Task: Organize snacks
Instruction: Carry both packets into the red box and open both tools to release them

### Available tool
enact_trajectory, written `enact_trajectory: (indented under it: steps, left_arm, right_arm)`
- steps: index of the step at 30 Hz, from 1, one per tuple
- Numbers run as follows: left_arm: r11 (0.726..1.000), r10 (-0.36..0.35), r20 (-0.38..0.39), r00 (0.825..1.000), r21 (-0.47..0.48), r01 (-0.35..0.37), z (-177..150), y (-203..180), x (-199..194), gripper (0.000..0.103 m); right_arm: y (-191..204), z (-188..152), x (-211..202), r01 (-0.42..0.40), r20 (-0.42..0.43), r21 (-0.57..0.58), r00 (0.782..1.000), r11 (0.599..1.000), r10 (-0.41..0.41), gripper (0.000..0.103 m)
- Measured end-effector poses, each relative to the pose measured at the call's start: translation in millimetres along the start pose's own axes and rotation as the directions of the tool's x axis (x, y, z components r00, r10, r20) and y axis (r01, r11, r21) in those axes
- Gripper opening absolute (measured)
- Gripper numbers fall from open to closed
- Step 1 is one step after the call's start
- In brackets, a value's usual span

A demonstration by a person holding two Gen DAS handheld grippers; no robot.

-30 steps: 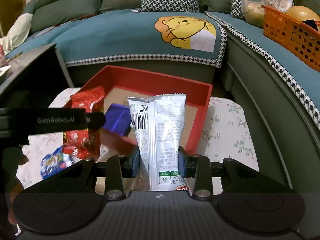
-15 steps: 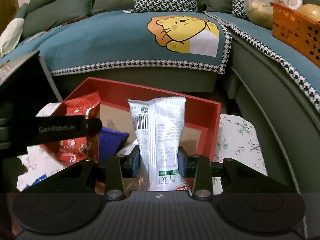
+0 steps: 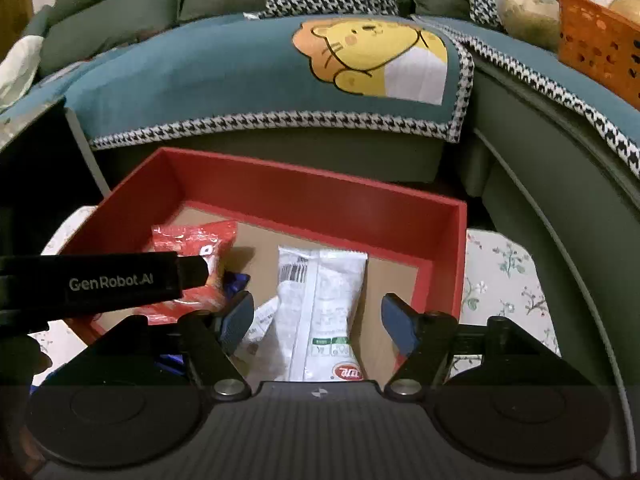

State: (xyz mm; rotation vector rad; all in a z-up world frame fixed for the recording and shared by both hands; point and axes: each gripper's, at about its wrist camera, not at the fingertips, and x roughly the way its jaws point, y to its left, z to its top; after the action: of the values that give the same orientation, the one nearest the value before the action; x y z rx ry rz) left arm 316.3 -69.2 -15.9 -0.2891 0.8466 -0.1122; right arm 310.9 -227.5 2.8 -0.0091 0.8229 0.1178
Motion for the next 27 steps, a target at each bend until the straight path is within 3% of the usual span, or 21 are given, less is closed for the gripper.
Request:
enact_trajectory:
  steps: [13,27]
  left_arm:
    - [0.994,-0.060,0.025,0.998,-0.093,0.062,7.9,11.3,-40.6,0.083]
    - [0.994,-0.086,0.019,0.996,-0.065,0.087,-22.0,12.6,-88.9,0.085]
  right_arm:
    - [-6.2,10.9,-39.2,0.017,0.068,0.022,0.998,1.000,-0.019,0.077]
    - [6.7,-7.0,-92.3,0.046,0.082,-0.041,0.996,0.998,-0.043,0.077]
